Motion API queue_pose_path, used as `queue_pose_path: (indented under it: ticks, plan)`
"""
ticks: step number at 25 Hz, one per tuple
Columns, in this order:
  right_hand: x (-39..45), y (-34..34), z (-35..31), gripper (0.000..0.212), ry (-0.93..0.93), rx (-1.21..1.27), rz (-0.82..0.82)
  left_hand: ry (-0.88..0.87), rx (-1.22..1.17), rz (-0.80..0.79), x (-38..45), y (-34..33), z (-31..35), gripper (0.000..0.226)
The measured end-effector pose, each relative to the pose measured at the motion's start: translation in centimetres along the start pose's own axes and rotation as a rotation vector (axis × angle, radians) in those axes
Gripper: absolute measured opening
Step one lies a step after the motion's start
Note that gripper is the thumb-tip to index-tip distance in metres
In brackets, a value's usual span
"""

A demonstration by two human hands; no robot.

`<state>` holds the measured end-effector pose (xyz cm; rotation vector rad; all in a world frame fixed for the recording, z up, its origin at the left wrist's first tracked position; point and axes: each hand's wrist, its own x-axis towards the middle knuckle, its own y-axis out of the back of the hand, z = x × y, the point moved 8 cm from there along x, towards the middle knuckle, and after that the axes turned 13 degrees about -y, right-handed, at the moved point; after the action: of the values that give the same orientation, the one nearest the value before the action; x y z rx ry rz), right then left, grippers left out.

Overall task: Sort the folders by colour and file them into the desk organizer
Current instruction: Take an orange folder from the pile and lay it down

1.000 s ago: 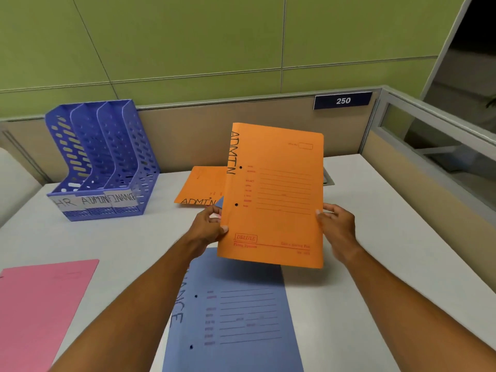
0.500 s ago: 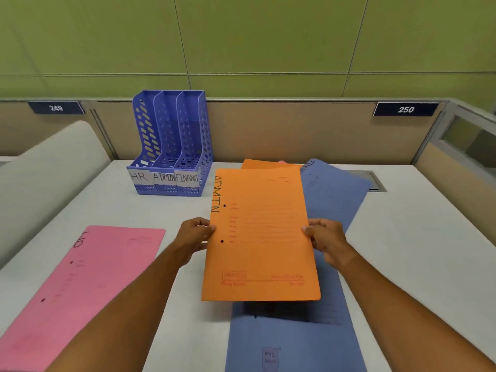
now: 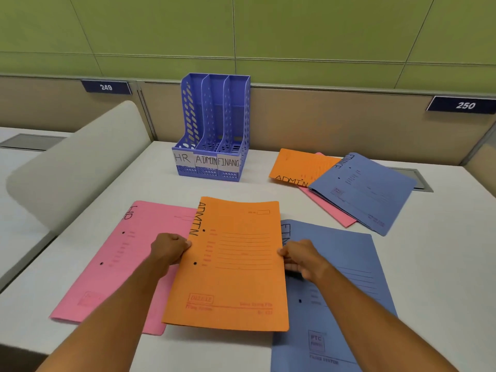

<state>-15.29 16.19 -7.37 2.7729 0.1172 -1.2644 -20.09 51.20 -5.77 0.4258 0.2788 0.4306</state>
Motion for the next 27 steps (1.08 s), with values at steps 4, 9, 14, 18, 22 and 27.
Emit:
queue_pose_path:
  ticks: [4,9,14,18,22,27]
  plan:
    - [-0.6,-0.5,0.2,0.016,-0.029,-0.02,0.03,0.021,0.021,-0.021,-0.4,-0.1,-1.0,0.007]
    - [-1.7,-0.1,-0.1,0.02,-0.043,-0.084,0.094,0.03,0.034,-0.043,-0.7,-0.5,-1.3,0.007]
    - [-2.2,1.7,0.2,0.012,-0.028,-0.129,0.223,0.004,0.078,-0.084,-1.3,-1.9,-1.0,0.009]
    - [-2.6,2.4,0.5,0.015,-0.012,-0.201,0.326,-0.02,0.133,-0.113,-2.0,-2.9,-0.7,0.012]
    - [-2.8,2.3,0.8,0.012,-0.05,-0.279,0.345,-0.037,0.169,-0.115,-2.2,-2.9,-0.2,0.01]
    - [-2.9,1.5,1.5,0.014,-0.083,-0.329,0.341,-0.054,0.203,-0.099,-2.3,-2.3,0.5,0.012]
